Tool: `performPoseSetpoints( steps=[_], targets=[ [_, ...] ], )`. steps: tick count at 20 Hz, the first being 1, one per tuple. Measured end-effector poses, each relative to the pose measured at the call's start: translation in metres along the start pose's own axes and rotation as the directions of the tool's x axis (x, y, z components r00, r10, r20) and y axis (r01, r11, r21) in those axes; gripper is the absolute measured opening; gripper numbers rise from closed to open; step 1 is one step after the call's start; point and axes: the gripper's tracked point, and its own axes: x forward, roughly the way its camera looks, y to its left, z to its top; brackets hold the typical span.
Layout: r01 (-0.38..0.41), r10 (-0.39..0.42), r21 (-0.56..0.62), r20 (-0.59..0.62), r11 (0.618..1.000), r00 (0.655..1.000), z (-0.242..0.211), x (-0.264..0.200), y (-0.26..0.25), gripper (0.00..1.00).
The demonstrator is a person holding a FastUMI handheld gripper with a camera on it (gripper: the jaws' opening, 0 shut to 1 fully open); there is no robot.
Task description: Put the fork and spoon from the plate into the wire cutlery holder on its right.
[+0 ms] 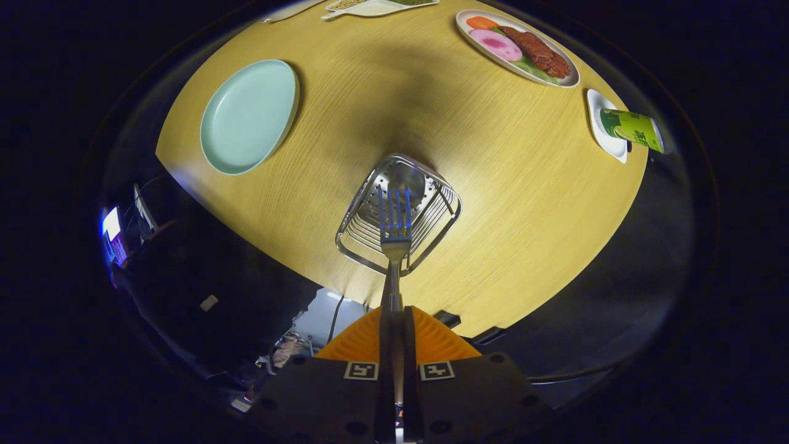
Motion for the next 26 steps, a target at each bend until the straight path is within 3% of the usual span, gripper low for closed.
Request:
performPoseSetpoints(
  steps=[8, 13, 17, 21, 24, 26],
  targets=[
    [-0.012, 0.015, 0.039, -0.076, 0.999, 0.997, 0.006, 0.007, -0.001, 0.10],
    [-0.016, 0.020, 0.044, -0.088, 0.999, 0.996, 0.010, 0.003, -0.001, 0.17],
    [-0.010, 0.011, 0.053, -0.013, 0.999, 1.000, 0.019, 0.005, -0.004, 0.40],
    [-0.029, 0.014, 0.095, 0.159, 0.995, 0.987, 0.029, -0.003, -0.005, 0.63],
    [-0.043, -0.008, 0.155, 0.318, 0.987, 0.948, 0.030, -0.013, -0.006, 0.90],
    [-0.060, -0.034, 0.198, 0.439, 0.978, 0.898, 0.035, -0.026, -0.004, 0.96]
  ],
)
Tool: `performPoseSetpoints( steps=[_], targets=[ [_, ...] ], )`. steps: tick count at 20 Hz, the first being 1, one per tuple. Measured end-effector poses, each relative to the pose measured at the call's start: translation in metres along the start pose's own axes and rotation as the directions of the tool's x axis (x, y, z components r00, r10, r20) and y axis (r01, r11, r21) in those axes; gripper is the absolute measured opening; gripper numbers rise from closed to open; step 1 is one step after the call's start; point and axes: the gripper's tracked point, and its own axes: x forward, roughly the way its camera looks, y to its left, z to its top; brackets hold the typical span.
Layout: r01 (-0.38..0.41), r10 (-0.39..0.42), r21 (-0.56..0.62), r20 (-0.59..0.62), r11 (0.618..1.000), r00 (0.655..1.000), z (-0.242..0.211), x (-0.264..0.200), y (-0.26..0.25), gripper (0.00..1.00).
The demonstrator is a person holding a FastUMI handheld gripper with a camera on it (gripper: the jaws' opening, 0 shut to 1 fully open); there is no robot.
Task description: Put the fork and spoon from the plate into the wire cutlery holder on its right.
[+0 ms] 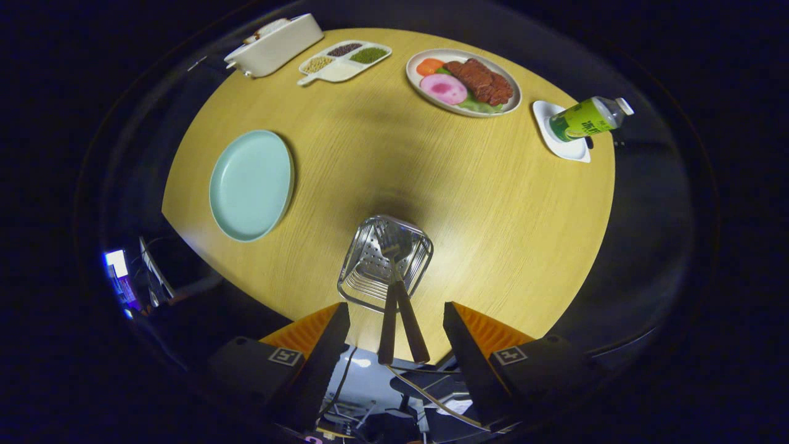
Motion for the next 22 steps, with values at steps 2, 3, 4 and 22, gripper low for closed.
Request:
performPoseSetpoints(
  steps=[2, 3, 4, 22],
  targets=[
    [0.011, -0.016, 0.035, 0.154, 0.999, 0.988, 0.013, -0.013, 0.006, 0.98],
    [0.032, -0.041, 0.045, 0.223, 0.998, 0.974, 0.019, -0.019, 0.005, 0.98],
    [0.066, -0.079, 0.053, 0.286, 0.996, 0.955, 0.025, -0.026, 0.004, 0.98],
    [0.174, -0.158, 0.081, 0.856, 0.981, 0.493, 0.037, -0.146, 0.047, 0.98]
  ],
)
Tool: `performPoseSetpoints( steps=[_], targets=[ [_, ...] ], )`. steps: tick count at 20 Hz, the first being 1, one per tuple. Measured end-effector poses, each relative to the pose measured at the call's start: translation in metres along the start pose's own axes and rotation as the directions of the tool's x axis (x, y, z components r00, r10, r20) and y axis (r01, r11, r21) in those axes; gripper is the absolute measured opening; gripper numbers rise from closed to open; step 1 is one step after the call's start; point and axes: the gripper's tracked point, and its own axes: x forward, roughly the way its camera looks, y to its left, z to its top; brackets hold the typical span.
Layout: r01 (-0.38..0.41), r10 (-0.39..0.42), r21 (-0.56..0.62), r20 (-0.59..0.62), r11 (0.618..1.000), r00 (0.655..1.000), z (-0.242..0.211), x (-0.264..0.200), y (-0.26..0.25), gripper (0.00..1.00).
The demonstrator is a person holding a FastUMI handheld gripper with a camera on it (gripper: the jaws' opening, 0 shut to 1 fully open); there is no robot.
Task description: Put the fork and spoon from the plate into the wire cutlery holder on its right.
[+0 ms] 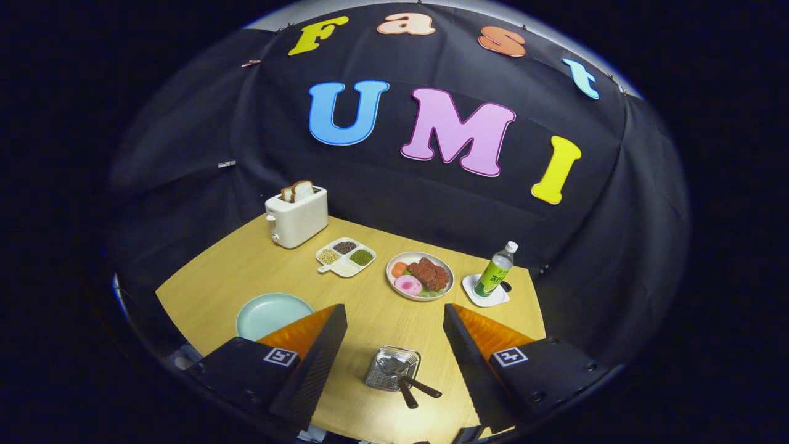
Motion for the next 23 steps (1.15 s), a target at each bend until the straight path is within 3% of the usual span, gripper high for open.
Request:
performPoseSetpoints(
  steps=[4, 7, 13, 23],
  targets=[
    [-0.055, 0.054, 0.012, 0.040, 0.998, 0.998, 0.001, -0.010, 0.003, 0.98],
    [-0.069, 0.071, -0.021, 0.100, 0.997, 0.992, 0.007, -0.019, 0.002, 0.98],
    [-0.083, 0.088, -0.053, 0.102, 0.995, 0.991, 0.002, -0.012, 0.012, 0.98],
    [-0.044, 0.050, -0.067, 0.098, 0.997, 0.994, 0.016, 0.006, 0.012, 0.98]
  ],
)
